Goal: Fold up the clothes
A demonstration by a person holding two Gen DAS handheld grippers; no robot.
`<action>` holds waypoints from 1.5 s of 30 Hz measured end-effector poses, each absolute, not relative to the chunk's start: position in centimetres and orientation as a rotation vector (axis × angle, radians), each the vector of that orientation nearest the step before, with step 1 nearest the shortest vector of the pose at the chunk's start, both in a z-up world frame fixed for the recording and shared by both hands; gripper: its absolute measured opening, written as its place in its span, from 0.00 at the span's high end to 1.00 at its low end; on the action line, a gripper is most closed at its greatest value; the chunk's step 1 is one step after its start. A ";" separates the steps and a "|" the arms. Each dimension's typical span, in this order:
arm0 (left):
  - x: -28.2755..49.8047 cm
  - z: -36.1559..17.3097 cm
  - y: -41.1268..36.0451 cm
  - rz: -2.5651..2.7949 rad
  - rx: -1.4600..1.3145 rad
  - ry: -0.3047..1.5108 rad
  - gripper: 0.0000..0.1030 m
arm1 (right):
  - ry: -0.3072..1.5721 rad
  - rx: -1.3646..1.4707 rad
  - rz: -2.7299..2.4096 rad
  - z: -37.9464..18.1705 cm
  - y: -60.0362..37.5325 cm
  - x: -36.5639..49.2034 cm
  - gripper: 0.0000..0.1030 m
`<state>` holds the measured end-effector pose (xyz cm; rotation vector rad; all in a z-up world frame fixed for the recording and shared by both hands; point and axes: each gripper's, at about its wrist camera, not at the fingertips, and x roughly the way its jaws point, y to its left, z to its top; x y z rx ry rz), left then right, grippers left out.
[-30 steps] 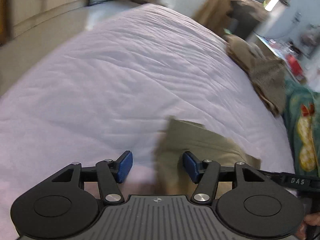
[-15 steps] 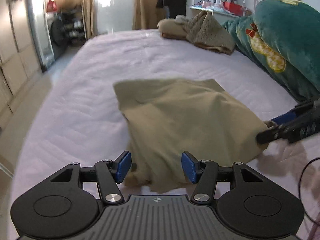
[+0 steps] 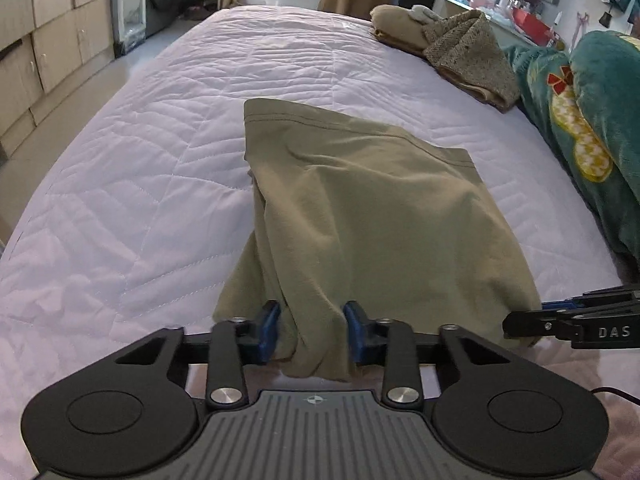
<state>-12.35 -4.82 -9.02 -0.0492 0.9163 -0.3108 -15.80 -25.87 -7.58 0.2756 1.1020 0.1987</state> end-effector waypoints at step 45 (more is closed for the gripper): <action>-12.0 -7.0 -4.7 -0.175 0.129 0.883 0.36 | 1.133 0.237 0.055 -7.0 -25.7 -12.3 0.21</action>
